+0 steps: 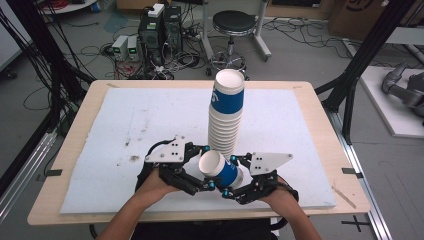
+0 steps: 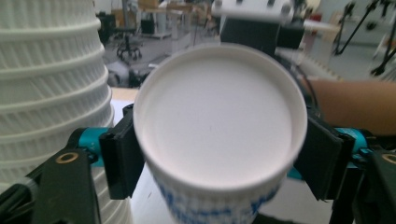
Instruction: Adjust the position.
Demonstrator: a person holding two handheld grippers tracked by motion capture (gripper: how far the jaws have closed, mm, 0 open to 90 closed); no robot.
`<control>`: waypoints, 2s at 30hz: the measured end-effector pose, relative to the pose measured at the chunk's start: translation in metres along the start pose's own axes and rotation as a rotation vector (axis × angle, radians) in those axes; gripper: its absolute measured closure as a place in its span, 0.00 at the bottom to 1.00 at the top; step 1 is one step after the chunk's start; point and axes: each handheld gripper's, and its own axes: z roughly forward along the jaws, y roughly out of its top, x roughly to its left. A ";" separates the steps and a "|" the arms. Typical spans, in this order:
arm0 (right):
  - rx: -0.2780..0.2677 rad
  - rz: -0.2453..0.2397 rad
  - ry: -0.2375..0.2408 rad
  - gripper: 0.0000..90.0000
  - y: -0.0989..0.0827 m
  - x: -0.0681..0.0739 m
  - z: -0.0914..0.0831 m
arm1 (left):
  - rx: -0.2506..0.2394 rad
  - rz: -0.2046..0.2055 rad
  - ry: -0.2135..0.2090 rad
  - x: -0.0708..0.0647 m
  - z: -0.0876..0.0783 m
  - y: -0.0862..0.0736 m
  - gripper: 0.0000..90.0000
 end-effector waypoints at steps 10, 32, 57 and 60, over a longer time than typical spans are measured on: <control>0.049 -0.037 0.019 0.30 0.001 0.002 -0.002 | 0.001 0.004 -0.061 0.000 0.003 0.001 0.33; 0.055 -0.040 0.036 0.28 0.001 -0.002 -0.010 | 0.021 -0.012 -0.093 0.003 0.004 -0.004 0.32; 0.053 -0.041 0.033 0.27 -0.001 -0.004 -0.012 | 0.007 -0.024 -0.085 0.005 0.000 -0.004 0.32; 0.042 -0.028 0.049 0.26 -0.002 -0.005 -0.014 | 0.001 -0.045 -0.105 0.007 0.000 -0.005 0.33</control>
